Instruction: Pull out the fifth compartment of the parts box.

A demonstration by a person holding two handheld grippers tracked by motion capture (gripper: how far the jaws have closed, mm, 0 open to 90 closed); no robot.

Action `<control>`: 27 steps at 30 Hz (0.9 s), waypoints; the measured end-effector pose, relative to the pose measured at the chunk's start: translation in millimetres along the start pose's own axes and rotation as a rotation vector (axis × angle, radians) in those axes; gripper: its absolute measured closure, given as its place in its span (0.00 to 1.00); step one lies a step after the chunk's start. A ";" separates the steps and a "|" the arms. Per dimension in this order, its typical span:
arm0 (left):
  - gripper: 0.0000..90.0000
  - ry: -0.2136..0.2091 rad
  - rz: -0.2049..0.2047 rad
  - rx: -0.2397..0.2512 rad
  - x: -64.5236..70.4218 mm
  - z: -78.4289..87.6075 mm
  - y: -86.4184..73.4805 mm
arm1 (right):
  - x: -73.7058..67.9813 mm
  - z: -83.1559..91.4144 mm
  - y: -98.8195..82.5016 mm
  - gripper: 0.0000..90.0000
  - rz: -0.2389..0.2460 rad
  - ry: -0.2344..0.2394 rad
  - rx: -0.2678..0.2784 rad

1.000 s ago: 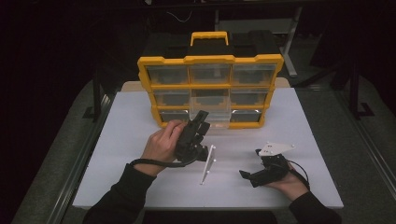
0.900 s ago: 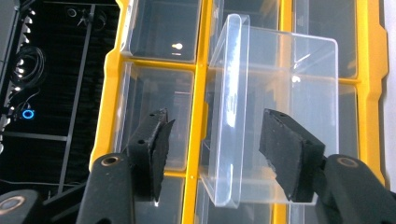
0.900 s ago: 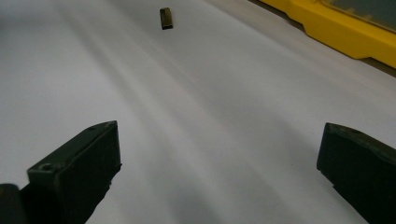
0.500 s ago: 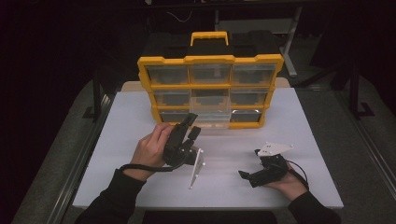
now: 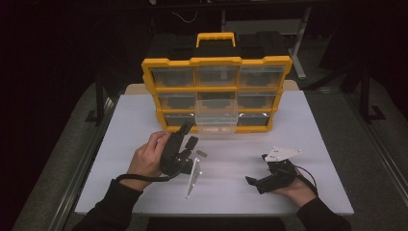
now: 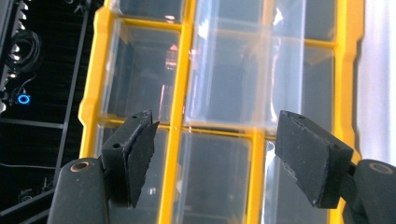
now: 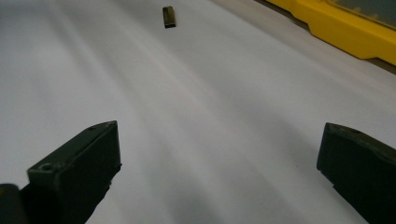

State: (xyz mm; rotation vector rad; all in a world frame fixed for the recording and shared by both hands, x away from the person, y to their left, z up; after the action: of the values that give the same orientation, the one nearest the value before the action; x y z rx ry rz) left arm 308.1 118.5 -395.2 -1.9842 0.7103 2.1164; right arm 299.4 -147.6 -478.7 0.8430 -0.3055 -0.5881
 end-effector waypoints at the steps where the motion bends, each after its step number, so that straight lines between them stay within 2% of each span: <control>1: 0.30 -0.002 0.002 -0.006 1.1 0.6 -2.1 | 0.0 0.1 0.0 0.00 0.000 0.000 0.001; 11: 0.27 -0.014 0.012 -0.036 14.1 5.3 -19.5 | 0.8 0.8 -0.4 0.00 0.001 -0.002 0.003; 16: 0.25 -0.025 0.030 -0.057 22.0 7.2 -29.6 | 1.4 1.5 -0.4 0.00 -0.002 -0.006 0.004; 19: 0.23 -0.022 0.020 -0.072 26.5 10.4 -35.8 | 1.6 1.8 -0.5 0.00 -0.001 -0.008 0.004; 23: 0.19 -0.032 0.035 -0.096 35.2 13.3 -46.8 | 1.4 1.9 -0.4 0.00 -0.001 -0.008 0.005; 27: 0.15 -0.036 0.020 -0.123 42.3 15.8 -56.8 | 1.5 1.8 -0.3 0.00 -0.001 -0.010 0.004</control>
State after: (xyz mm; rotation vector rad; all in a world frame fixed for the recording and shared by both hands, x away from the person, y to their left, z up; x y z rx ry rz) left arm 313.3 166.5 -449.4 -2.0015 0.6107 2.2527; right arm 299.6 -149.7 -477.8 0.8441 -0.3154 -0.5932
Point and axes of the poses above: each handheld gripper's, and its own axes: z roughly backward along the jaws, y roughly out of its top, x roughly to its right, the point moved 5 cm from there along -z, roughly forward along the jaws, and after that the axes turned 7 degrees about z, right-handed, at the moved point
